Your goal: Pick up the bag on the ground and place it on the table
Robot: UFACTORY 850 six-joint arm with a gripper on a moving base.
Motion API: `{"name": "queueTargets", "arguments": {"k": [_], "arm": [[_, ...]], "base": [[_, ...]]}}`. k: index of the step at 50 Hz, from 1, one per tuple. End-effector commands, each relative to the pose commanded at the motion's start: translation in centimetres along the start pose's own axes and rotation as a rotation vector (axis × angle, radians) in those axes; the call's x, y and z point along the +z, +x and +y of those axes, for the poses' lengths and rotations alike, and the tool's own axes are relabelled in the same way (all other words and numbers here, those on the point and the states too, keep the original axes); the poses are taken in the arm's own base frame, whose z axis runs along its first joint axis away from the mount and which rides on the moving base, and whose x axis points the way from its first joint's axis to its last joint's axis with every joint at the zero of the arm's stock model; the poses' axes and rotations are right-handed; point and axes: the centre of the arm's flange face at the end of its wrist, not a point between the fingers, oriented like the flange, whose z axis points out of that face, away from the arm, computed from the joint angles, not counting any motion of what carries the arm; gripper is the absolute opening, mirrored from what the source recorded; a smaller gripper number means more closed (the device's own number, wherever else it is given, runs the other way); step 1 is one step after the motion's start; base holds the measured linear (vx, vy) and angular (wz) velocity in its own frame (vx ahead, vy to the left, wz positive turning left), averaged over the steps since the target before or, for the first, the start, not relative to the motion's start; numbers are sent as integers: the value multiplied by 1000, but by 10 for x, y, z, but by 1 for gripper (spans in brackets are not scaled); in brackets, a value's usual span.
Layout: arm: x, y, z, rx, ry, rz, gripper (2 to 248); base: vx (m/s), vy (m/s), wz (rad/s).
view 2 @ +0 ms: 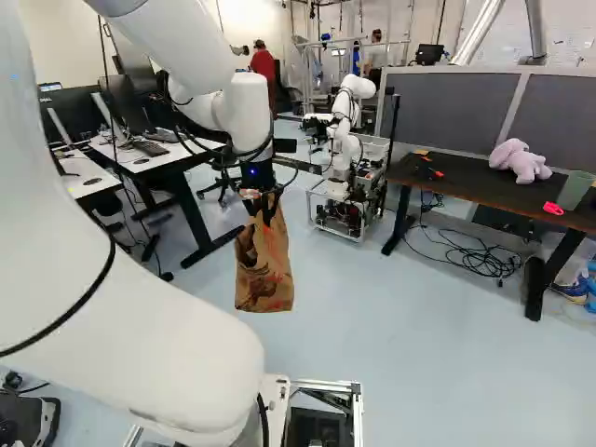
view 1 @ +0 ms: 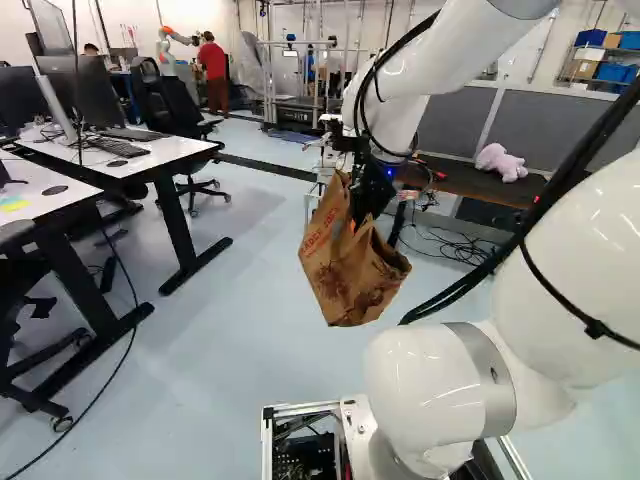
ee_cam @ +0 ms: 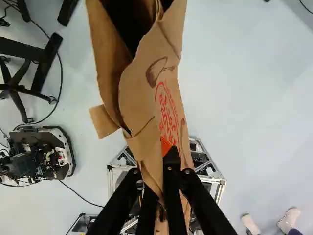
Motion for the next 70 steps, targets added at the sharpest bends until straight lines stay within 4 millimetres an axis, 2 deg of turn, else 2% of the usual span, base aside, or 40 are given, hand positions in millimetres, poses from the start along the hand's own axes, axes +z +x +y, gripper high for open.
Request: {"name": "queueTargets", "arguments": {"k": [24,44,70], "arm": [[-34,9,-5,-14,14,-25,21],[-64,8,-10,-24,18,-13,21],[-69,7,-10,-25,17,-5,21]], "base": [[0,0,0],[0,0,0],[0,0,0]]}}
